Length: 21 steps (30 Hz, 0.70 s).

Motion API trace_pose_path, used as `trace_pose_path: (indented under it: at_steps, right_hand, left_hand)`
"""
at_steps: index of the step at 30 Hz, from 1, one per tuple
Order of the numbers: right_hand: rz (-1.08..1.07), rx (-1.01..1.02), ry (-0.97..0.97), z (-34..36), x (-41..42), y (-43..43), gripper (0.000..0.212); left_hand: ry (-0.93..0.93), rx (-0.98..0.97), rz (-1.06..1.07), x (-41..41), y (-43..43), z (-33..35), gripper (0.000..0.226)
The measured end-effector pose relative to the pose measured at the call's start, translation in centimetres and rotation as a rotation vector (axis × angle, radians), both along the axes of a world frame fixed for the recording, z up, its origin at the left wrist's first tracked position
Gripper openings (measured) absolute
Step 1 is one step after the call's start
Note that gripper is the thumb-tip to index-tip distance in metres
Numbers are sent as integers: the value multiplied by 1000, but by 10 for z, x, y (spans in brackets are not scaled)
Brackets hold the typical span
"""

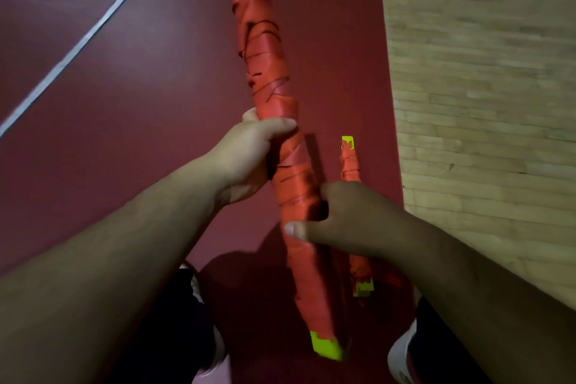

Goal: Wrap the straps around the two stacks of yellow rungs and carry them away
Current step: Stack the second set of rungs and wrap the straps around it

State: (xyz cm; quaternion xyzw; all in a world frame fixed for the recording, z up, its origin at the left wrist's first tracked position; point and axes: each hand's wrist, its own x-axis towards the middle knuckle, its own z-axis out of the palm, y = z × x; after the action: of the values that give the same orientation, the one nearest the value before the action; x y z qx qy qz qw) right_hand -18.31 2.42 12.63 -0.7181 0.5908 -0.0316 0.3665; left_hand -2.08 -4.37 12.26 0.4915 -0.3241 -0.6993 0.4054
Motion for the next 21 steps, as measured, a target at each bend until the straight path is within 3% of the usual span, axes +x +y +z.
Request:
trace_pose_path:
  at_steps: [6, 9, 14, 18, 21]
  right_hand:
    - [3, 96, -221, -11, 0, 0, 21]
    - [-73, 124, -287, -20, 3, 3, 33]
    - [-221, 68, -404, -25, -5, -2, 47]
    - [-313, 122, -537, -30, -14, -8, 41]
    - [-379, 171, -618, -35, -16, -9, 33]
  left_hand:
    - [-92, -81, -17, -1, 4, -3, 59]
    - [-50, -46, -10, -4, 5, 1, 61]
    - [-30, -37, -103, 7, -1, 11, 34]
    - [-322, -120, 17, 14, -3, 3, 20]
    - [-533, -71, 53, 13, 3, -9, 20]
